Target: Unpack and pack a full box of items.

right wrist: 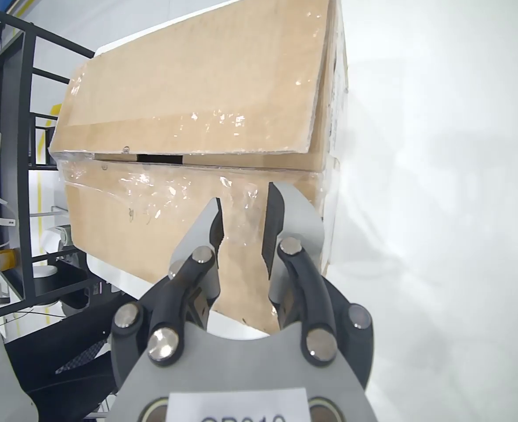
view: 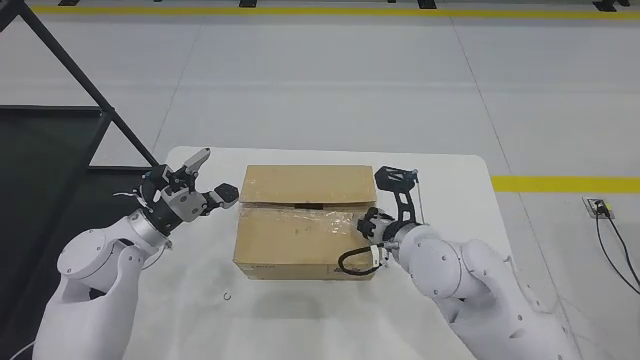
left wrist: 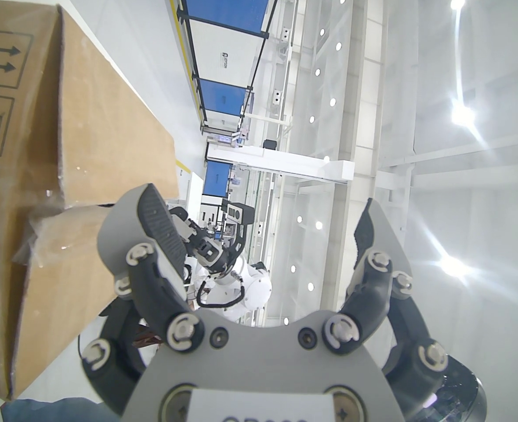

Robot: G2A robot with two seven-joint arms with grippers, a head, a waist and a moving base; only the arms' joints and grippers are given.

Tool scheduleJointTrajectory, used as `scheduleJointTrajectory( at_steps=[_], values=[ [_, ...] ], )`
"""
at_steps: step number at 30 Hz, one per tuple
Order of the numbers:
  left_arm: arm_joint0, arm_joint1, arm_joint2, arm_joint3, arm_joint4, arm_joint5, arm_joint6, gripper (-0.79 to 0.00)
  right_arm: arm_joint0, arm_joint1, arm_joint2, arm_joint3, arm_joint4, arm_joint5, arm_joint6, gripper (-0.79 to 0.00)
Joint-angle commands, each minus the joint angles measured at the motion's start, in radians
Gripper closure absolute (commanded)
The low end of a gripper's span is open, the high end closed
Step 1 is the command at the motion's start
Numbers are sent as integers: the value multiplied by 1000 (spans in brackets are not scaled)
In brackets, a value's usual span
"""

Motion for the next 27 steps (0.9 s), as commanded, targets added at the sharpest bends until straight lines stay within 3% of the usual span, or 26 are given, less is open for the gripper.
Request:
scheduleJointTrajectory(
  at_steps=[1, 13, 27],
  values=[
    [0, 1, 2, 0, -1, -2, -1, -785, -6, 0, -2, -13, -15, 7, 3, -277],
    [-1, 10, 5, 3, -31, -2, -8, -785, -13, -5, -17, -28, -114, 38, 49, -274],
    [15, 21, -4, -1, -52, -13, -9, -785, 26, -31, -49, 11, -149, 55, 85, -172]
  ],
)
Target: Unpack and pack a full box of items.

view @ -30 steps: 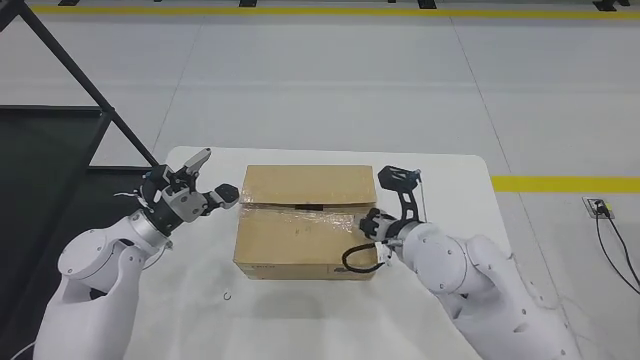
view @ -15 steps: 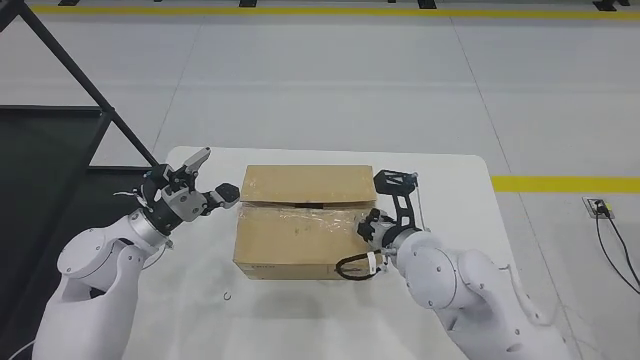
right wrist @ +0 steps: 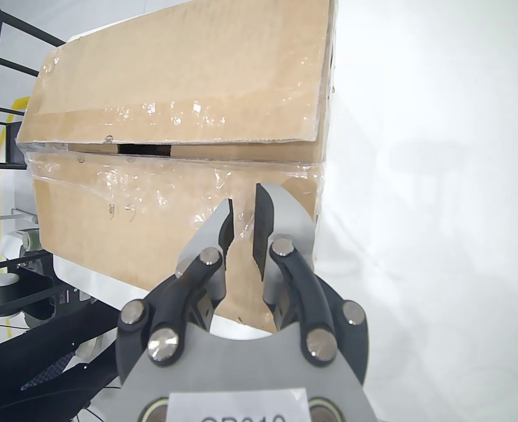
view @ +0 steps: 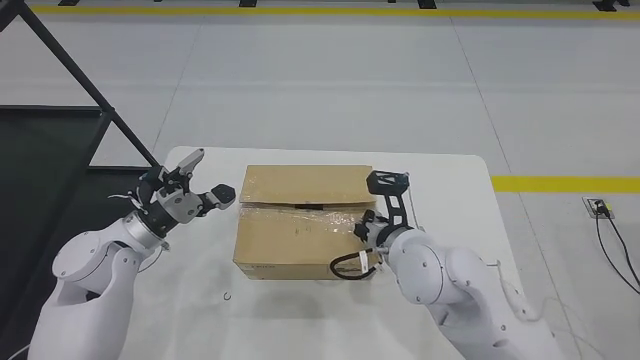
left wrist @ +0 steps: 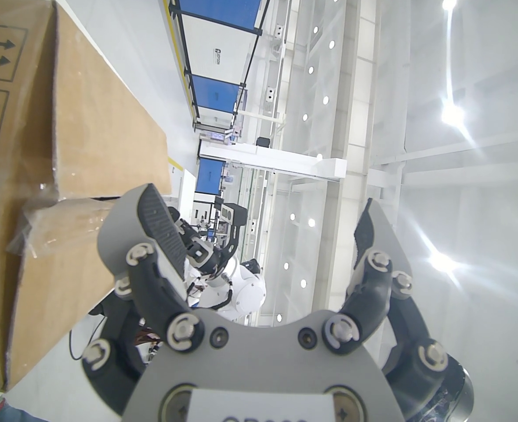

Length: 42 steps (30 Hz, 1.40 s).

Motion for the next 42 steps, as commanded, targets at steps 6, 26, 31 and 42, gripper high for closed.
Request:
scheduleJointTrajectory(
  at_steps=[6, 26, 31, 42],
  values=[
    [8, 5, -6, -3, -10, -4, 3, -785, 15, -14, -9, 17, -9, 16, 1, -188],
    [9, 17, -1, -6, -42, -5, 4, -785, 13, -36, -6, 23, -84, 61, 41, 0],
    [10, 20, 0, -6, -46, -6, 5, -785, -5, -41, 6, -9, -84, 31, 7, 0],
    [5, 25, 13, -1, -50, -9, 5, -785, -81, -42, 65, -78, -74, -24, -48, 0]
  ],
)
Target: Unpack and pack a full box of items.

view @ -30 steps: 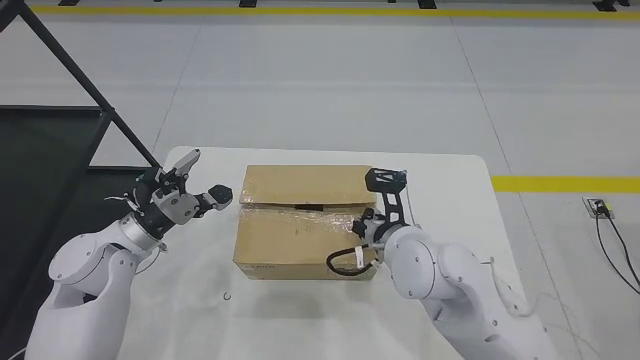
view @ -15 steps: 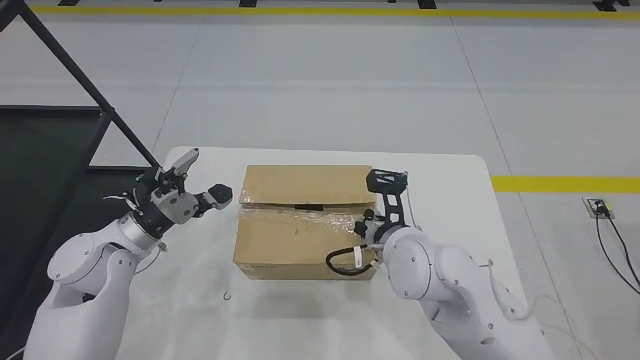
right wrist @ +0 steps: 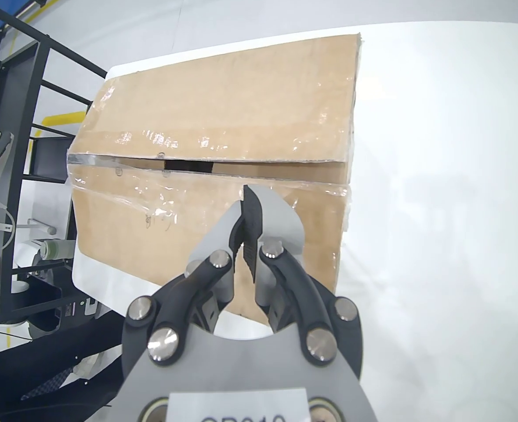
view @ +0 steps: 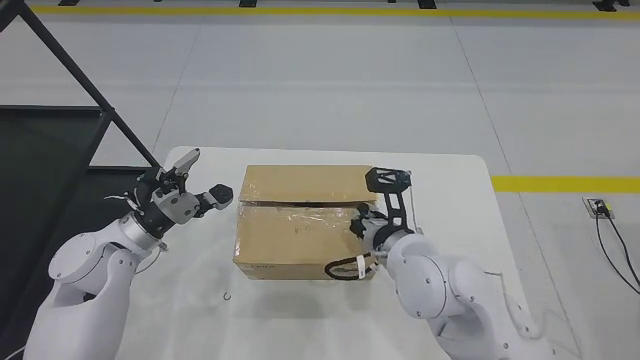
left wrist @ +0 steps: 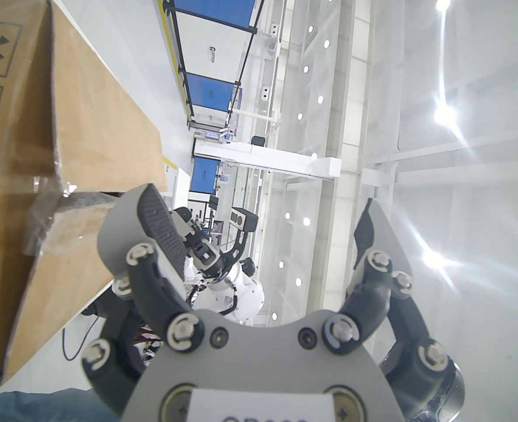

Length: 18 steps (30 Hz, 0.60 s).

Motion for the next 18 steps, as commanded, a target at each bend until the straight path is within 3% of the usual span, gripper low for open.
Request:
scheduleJointTrajectory(
  at_steps=[1, 2, 4, 18],
  values=[
    [-1, 1, 1, 1, -1, -1, 0, -785, -4, 0, 9, 0, -6, 17, 21, -89],
    [-1, 1, 1, 2, -1, -1, 0, -785, -4, 0, 14, 1, -14, 28, 34, -188],
    [-2, 3, 1, 4, -4, -3, -1, -785, -3, 0, 20, -1, -21, 34, 54, -212],
    [-12, 9, 7, 23, -18, -7, -1, -785, 42, -17, 28, 69, -10, 34, 125, -157]
  ],
)
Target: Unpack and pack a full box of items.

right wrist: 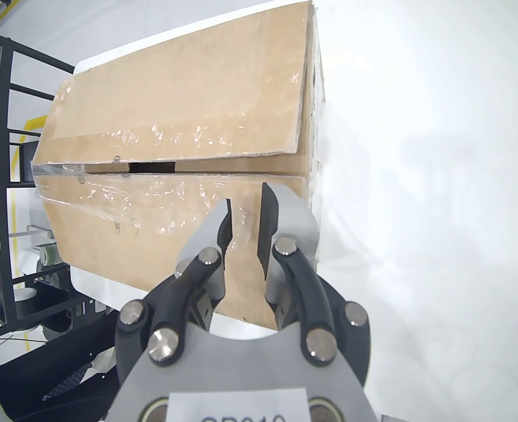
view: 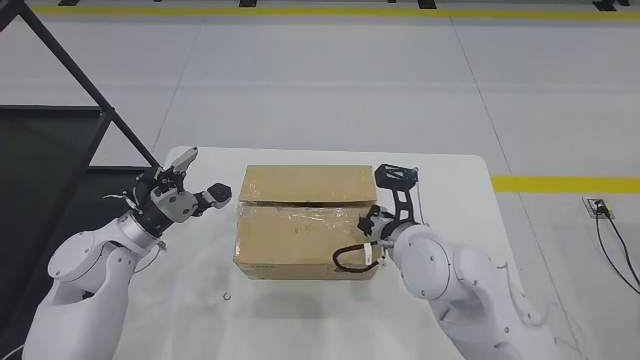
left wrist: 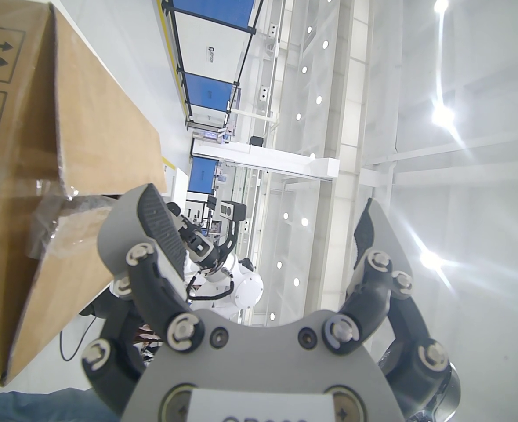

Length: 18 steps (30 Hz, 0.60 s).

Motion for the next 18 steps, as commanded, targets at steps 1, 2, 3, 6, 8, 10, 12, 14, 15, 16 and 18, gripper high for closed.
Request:
scheduleJointTrajectory(
  at_steps=[1, 2, 3, 6, 8, 10, 12, 14, 15, 16, 18],
  values=[
    [-2, 1, 1, 2, -3, 0, 0, -785, 7, -3, -5, 10, -4, 2, 6, -160],
    [-3, 1, 2, 3, -4, -1, 0, -785, 11, -4, -7, 14, -6, 2, 8, -154],
    [-3, 1, 2, 3, -5, -1, 1, -785, 13, -6, -8, 17, -5, 3, 11, -148],
    [-6, 3, 4, 6, -9, -2, 1, -785, 21, -9, -12, 24, -9, 1, 22, -142],
    [-8, 3, 6, 8, -10, -3, 1, -785, 24, -12, -15, 29, -13, 1, 28, -126],
    [-9, 4, 7, 10, -14, -2, 1, -785, 28, -14, -21, 33, -22, 2, 34, -114],
    [-10, 5, 9, 12, -17, -3, 1, -785, 33, -16, -27, 38, -37, 8, 44, -102],
    [-12, 5, 10, 15, -19, -4, 0, -785, 36, -19, -34, 37, -46, 11, 53, -52],
    [-13, 6, 10, 16, -20, -4, 0, -785, 37, -19, -36, 37, -52, 12, 57, -12],
    [-14, 6, 10, 17, -22, -5, 0, -785, 39, -20, -38, 37, -57, 13, 61, 0],
    [-16, 7, 10, 19, -28, -3, -2, -785, 41, -22, -42, 39, -71, 18, 70, 0]
  ],
)
